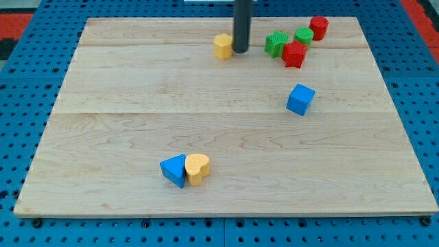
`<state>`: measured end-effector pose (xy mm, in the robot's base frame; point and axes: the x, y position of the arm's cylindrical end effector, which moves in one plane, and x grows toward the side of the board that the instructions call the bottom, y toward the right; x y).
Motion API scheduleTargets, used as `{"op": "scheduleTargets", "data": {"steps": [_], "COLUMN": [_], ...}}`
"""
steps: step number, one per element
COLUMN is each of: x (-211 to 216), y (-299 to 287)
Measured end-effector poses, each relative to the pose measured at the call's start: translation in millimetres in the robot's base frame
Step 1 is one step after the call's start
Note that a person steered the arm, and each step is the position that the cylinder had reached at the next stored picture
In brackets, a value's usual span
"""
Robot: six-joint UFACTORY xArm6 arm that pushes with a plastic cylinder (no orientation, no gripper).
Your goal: Push yellow hexagon vertical to the yellow heart
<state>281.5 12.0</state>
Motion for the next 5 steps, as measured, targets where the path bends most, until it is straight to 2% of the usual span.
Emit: {"op": "scheduleTargets", "data": {"steps": [1, 3, 4, 5], "x": [25, -37, -42, 5], "y": [-62, -19, -60, -115]}}
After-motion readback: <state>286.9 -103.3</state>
